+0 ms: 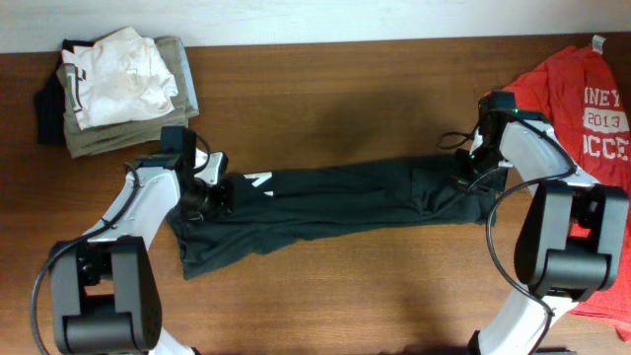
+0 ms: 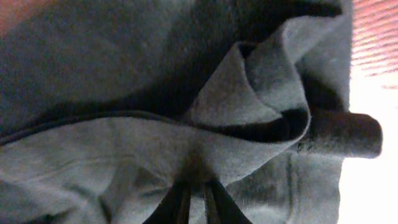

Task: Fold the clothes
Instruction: 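Fold the strip's right end leftward over the middle with the right gripper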

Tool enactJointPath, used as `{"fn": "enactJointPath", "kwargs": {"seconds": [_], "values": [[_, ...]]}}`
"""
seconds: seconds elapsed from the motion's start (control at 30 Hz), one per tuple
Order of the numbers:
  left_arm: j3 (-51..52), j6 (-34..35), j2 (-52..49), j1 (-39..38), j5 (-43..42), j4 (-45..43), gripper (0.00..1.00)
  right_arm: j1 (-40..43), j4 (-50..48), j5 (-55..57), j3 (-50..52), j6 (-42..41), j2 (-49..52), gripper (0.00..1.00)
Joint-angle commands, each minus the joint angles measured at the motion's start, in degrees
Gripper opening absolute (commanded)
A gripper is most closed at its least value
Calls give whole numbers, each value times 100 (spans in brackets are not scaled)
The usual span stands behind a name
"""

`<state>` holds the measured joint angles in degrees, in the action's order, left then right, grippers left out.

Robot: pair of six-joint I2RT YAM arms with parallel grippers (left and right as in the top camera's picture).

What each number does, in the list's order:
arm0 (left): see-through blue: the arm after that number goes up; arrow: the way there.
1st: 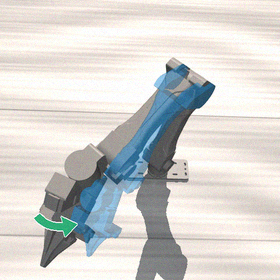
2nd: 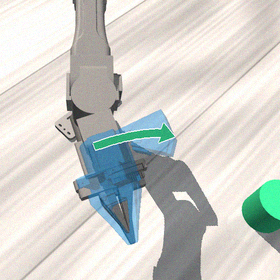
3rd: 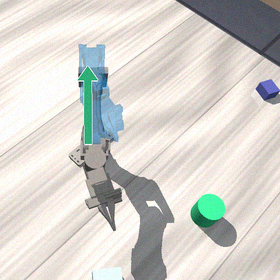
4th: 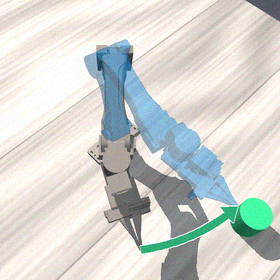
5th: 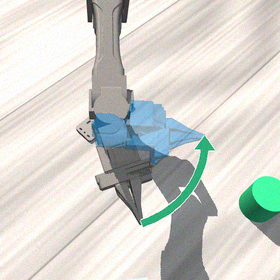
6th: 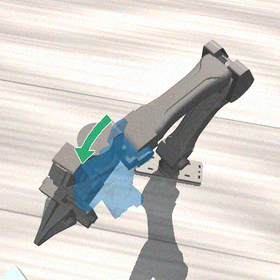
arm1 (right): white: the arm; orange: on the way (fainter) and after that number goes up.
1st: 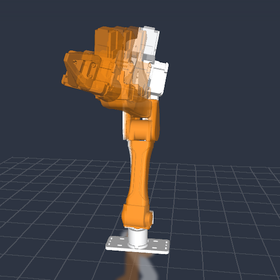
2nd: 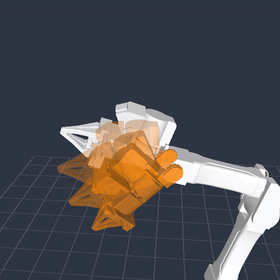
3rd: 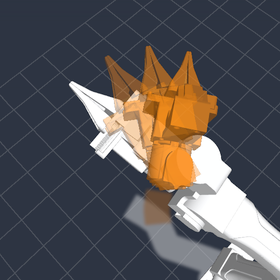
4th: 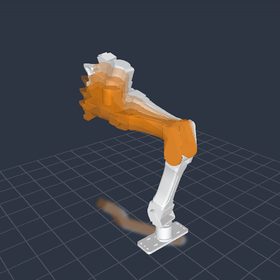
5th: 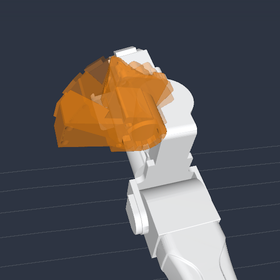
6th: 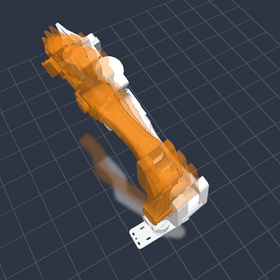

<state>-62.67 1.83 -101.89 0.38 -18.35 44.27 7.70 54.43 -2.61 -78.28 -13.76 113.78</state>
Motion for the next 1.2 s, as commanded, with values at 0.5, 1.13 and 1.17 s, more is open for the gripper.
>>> {"fn": "enactJointPath", "kwargs": {"seconds": [0.5, 1.13, 1.17], "values": [[-2286, 540, -577, 1849, 1429, 1705, 21, 374, 977, 271, -839, -518, -748, 99], [-2249, 546, -590, 1847, 1023, 1665, 99, 608, -1257, -2710, 1473, 916, -278, 54], [-2249, 544, -592, 1847, 1023, 1665, 99, 577, -1340, -2605, 1469, 616, -278, 36]]}}
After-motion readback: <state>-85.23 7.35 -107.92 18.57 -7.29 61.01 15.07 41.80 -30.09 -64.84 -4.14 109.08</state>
